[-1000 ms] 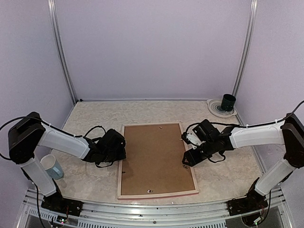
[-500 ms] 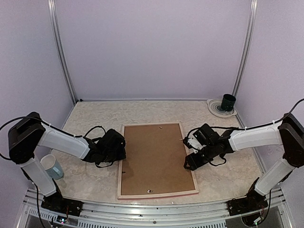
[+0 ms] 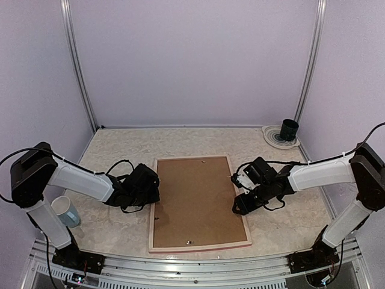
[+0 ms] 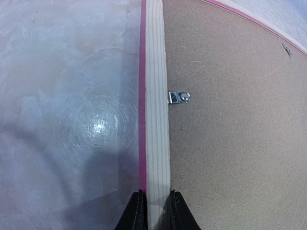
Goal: Put the photo into the frame
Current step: Press the fastener onto the backboard.
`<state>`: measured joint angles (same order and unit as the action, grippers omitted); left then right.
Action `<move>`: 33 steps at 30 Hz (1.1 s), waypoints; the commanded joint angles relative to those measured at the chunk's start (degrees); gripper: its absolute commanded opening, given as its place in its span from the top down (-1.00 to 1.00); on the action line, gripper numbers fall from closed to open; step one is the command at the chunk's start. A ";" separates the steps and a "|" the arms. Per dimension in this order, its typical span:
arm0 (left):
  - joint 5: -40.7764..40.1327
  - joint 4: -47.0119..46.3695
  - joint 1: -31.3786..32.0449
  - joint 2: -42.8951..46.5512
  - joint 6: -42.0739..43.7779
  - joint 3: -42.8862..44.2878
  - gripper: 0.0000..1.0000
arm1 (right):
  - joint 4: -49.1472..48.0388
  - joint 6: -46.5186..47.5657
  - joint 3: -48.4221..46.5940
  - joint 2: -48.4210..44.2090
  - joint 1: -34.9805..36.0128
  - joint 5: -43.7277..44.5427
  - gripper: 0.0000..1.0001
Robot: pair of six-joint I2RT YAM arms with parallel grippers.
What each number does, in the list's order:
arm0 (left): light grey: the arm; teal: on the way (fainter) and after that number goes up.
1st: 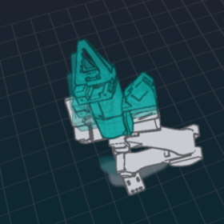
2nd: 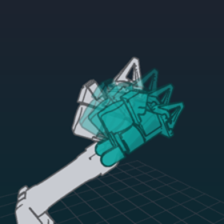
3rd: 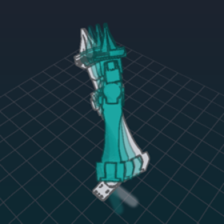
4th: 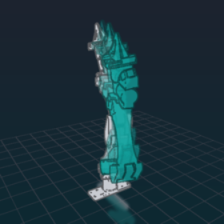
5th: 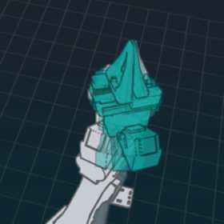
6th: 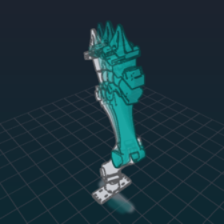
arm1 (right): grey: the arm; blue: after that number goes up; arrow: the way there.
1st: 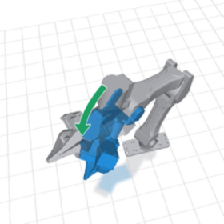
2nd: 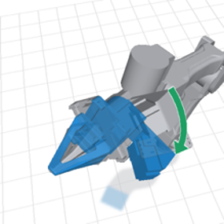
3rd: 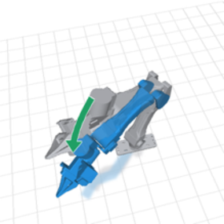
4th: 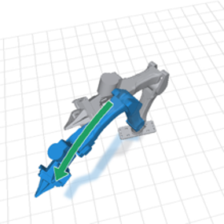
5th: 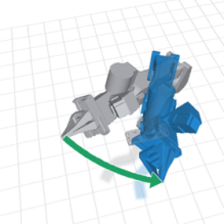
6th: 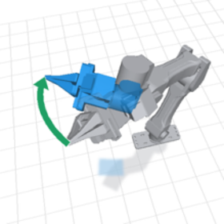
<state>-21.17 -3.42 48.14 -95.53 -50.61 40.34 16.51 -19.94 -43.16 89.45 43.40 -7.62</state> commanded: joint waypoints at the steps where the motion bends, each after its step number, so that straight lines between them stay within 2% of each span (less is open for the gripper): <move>1: 1.85 -0.23 1.05 -0.47 -1.04 -0.87 0.76 | -0.07 -0.75 0.66 2.46 0.46 1.21 0.03; 7: 1.16 0.47 1.07 0.31 -0.91 -0.87 0.76 | 0.44 -0.84 0.79 2.75 0.41 1.51 0.14; 20: -0.08 1.54 0.99 1.52 -1.50 -1.31 0.76 | 3.57 1.95 0.75 2.05 0.45 2.87 0.20; 26: -1.05 2.32 0.86 2.68 -1.64 -1.54 0.76 | 4.83 2.21 0.76 1.99 0.45 5.54 0.20; 29: -1.45 2.83 0.82 3.19 -1.73 -1.58 0.76 | 5.07 1.85 0.71 1.72 0.46 6.31 0.29; 33: -2.03 3.24 0.78 3.92 -2.05 -1.71 0.76 | 6.35 0.70 0.17 1.43 0.45 9.25 0.30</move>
<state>-22.33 -1.56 48.64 -93.97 -51.77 39.40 16.62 -19.79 -43.59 89.56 43.40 -5.02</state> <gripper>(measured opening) 0.158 0.353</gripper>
